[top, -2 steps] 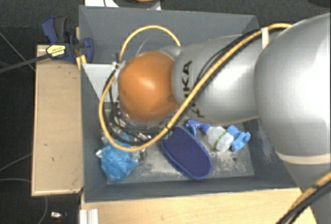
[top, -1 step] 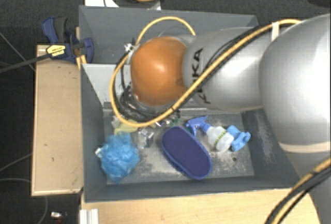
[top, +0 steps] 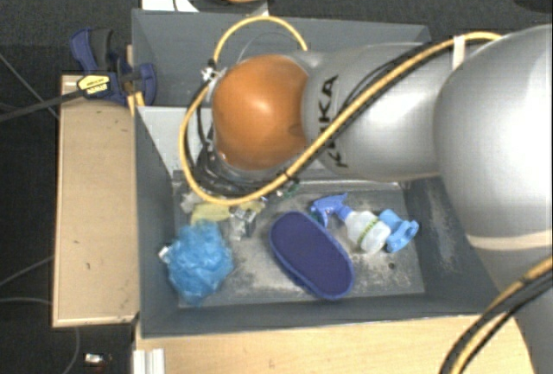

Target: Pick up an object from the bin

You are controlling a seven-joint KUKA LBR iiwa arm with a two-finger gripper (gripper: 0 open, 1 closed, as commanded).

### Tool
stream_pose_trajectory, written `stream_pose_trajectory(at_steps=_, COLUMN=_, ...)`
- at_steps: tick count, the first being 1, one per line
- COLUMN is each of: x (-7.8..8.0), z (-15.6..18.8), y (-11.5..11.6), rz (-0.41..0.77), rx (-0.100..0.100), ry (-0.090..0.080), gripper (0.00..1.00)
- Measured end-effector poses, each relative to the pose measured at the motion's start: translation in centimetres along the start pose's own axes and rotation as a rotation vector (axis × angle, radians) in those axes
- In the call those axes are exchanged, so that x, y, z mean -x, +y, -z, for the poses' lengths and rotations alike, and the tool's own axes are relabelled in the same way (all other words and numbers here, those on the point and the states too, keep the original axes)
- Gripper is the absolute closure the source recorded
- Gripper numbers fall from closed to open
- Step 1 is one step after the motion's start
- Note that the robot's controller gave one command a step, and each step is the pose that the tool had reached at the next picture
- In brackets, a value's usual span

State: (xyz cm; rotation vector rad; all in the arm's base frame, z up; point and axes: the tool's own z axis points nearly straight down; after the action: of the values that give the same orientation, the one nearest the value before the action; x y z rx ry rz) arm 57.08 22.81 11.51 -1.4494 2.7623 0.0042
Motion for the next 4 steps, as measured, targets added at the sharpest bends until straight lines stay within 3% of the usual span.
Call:
stream_pose_trajectory(at_steps=1, x=3.3, z=-0.4, y=-0.2, rz=0.185, rx=-0.004, ry=-0.004, gripper=0.0)
stream_pose_trajectory(at_steps=2, x=2.2, z=3.0, y=-0.7, rz=0.088, rx=-0.005, ry=-0.008, gripper=0.0)
stream_pose_trajectory(at_steps=3, x=2.1, z=1.3, y=0.5, rz=0.115, rx=0.001, ry=-0.006, gripper=0.0)
stream_pose_trajectory(at_steps=4, x=0.7, z=4.0, y=3.3, rz=0.145, rx=-0.001, ry=-0.007, gripper=0.0)
